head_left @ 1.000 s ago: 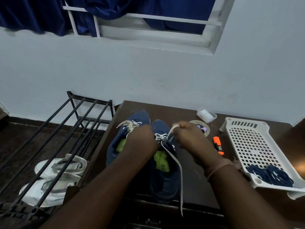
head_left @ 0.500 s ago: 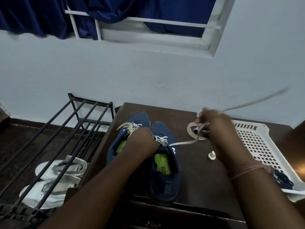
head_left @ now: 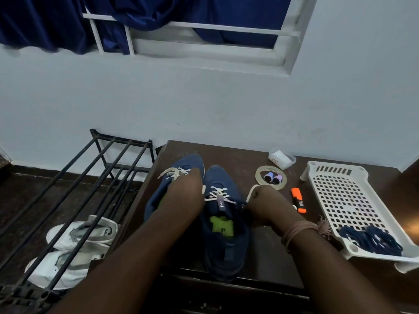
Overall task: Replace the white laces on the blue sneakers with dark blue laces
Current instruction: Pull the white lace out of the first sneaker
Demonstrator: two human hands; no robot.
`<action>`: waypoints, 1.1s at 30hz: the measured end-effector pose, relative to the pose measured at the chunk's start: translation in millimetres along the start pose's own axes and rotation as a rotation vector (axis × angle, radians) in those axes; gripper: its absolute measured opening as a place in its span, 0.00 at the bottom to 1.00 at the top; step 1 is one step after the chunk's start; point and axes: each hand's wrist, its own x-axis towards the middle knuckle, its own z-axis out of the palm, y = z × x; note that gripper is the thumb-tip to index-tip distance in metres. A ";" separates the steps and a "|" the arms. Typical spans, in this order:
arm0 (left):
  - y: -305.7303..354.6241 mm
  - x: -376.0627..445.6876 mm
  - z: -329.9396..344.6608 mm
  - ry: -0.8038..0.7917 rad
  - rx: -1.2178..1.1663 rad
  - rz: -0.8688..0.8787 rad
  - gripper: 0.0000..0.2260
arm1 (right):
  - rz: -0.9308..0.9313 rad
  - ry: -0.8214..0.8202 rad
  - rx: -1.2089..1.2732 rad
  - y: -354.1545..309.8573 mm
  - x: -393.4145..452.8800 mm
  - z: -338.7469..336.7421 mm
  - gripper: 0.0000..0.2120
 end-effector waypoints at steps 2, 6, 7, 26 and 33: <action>1.3 1.9 0.3 -0.052 0.064 -0.035 0.07 | 0.037 -0.001 0.098 4.8 2.0 3.0 0.04; 6.6 -18.3 21.0 0.224 0.145 0.185 0.11 | 0.050 -0.098 0.163 2.2 3.7 4.5 0.12; 11.0 -24.2 24.3 0.299 0.098 0.266 0.12 | 0.029 -0.133 0.050 -1.6 -2.0 0.7 0.13; 29.7 -19.5 4.4 0.019 -0.927 -0.025 0.10 | -0.026 -0.046 -0.058 -12.5 -10.9 -8.4 0.06; 28.4 -18.9 2.6 0.080 0.011 0.224 0.09 | -0.005 -0.054 -0.037 -16.1 -14.2 -8.6 0.04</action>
